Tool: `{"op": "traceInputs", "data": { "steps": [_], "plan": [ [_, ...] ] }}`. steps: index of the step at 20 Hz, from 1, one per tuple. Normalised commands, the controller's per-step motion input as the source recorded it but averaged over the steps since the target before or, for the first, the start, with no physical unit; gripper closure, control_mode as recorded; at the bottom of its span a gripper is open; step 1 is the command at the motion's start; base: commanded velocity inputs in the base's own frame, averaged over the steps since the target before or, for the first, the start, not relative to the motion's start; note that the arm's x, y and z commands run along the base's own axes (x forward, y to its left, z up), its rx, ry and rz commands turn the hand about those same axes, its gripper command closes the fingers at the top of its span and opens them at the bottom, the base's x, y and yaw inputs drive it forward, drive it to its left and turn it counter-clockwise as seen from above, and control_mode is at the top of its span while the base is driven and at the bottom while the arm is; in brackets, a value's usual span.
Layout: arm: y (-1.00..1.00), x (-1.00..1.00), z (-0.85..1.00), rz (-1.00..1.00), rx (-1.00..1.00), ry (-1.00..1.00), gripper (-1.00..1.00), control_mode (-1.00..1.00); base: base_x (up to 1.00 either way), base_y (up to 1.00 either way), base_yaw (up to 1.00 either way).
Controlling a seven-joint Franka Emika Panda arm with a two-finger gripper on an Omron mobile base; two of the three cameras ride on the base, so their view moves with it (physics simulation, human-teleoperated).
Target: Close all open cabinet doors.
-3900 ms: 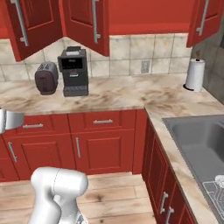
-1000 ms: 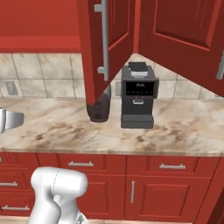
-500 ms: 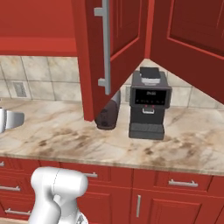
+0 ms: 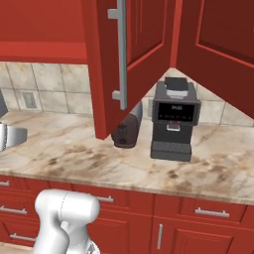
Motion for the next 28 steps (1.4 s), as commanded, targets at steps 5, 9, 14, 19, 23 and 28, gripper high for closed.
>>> {"op": "traceInputs", "data": {
  "steps": [5,9,14,19,23,28],
  "plan": [
    [0.0,0.0,0.0,0.0,0.0,0.0,-1.0,1.0,0.08,-0.26,0.04],
    [0.0,0.0,0.0,0.0,0.0,0.0,-1.0,1.0,0.03,-0.27,0.0],
    [0.0,0.0,0.0,0.0,0.0,0.0,-1.0,1.0,0.04,-0.25,-0.02],
    [0.0,0.0,0.0,0.0,0.0,0.0,-1.0,1.0,0.15,-0.16,-0.05],
    [0.0,0.0,0.0,0.0,0.0,0.0,-1.0,1.0,0.25,-0.08,-0.1],
    [0.0,0.0,0.0,0.0,0.0,0.0,-1.0,1.0,0.25,-0.01,-0.1]
  ]
}}
